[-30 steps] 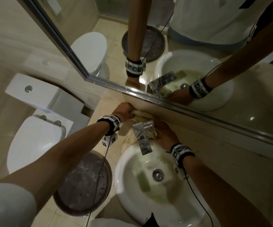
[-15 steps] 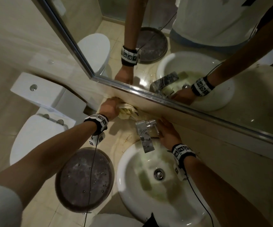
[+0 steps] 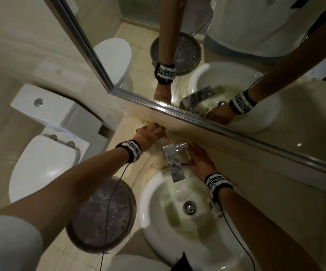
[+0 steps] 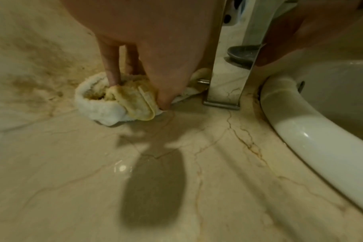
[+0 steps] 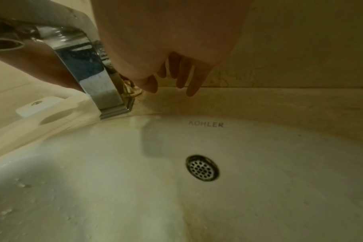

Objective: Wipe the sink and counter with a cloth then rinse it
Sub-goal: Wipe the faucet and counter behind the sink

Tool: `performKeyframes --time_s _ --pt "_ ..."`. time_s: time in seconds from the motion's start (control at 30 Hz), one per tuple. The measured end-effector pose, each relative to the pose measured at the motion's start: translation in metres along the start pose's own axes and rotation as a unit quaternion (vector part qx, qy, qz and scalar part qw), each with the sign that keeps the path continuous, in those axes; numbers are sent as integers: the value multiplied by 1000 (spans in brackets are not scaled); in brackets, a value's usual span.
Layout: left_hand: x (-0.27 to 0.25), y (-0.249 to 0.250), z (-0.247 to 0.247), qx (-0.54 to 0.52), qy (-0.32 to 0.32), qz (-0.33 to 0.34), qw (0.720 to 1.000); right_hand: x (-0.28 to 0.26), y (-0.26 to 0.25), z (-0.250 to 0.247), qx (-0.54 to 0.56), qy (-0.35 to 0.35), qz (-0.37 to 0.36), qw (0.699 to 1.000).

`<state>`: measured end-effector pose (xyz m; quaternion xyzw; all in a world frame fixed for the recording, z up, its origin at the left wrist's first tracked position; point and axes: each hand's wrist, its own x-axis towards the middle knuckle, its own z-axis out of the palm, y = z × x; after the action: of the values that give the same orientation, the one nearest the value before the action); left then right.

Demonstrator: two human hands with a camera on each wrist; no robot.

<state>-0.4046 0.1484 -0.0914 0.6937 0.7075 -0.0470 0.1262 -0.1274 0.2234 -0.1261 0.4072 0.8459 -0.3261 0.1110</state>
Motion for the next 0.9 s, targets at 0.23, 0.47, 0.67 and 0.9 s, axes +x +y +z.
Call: performKeyframes --time_s 0.23,0.47,0.67,0.9 --pt "6 1 12 119 -41 -6 992 -5 2 -1 -1 4 -6 1000" --pt "-1 3 -1 97 -67 -115 986 -15 9 5 18 6 9 1000" --pt "-20 8 2 79 -88 -196 973 -30 -1 8 19 34 1 999" --pt "-62 34 11 -10 -104 -236 966 -52 -11 27 -1 71 -33 997"
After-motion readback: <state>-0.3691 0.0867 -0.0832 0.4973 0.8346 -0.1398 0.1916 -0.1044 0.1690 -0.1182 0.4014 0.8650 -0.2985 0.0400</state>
